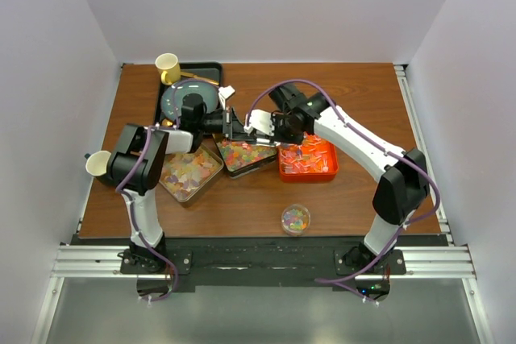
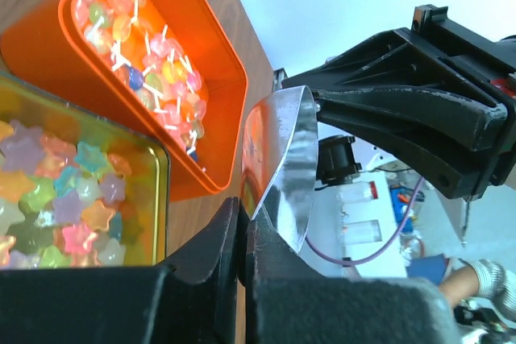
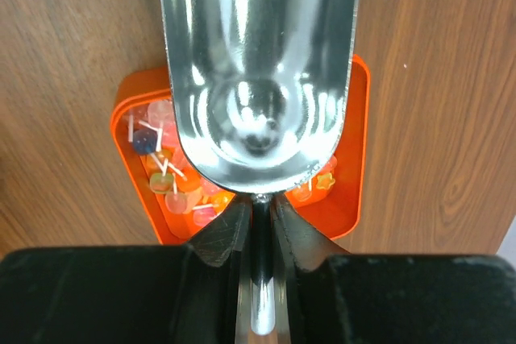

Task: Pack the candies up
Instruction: Adjust the spatula.

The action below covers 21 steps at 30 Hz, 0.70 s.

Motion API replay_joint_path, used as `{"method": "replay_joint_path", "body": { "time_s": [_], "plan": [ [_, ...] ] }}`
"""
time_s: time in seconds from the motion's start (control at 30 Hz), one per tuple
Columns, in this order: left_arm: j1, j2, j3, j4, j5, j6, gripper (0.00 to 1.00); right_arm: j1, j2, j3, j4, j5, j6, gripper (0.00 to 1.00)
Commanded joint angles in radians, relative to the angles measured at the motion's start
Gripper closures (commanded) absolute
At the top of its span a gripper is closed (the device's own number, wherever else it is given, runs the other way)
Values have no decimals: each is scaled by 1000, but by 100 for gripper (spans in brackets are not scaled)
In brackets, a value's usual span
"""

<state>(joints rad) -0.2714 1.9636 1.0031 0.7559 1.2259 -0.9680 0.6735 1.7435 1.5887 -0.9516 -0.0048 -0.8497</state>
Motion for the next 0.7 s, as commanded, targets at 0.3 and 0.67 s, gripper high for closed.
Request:
{"method": "replay_joint_path", "body": {
  "time_s": [0.3,0.67],
  "plan": [
    [31,17,6,117,233,-32,100,-195,-312,-209,255,-590,184,27],
    [26,-37,-1,-55,245,97,100,-195,-257,-219,288,-699,201,32]
  ]
}}
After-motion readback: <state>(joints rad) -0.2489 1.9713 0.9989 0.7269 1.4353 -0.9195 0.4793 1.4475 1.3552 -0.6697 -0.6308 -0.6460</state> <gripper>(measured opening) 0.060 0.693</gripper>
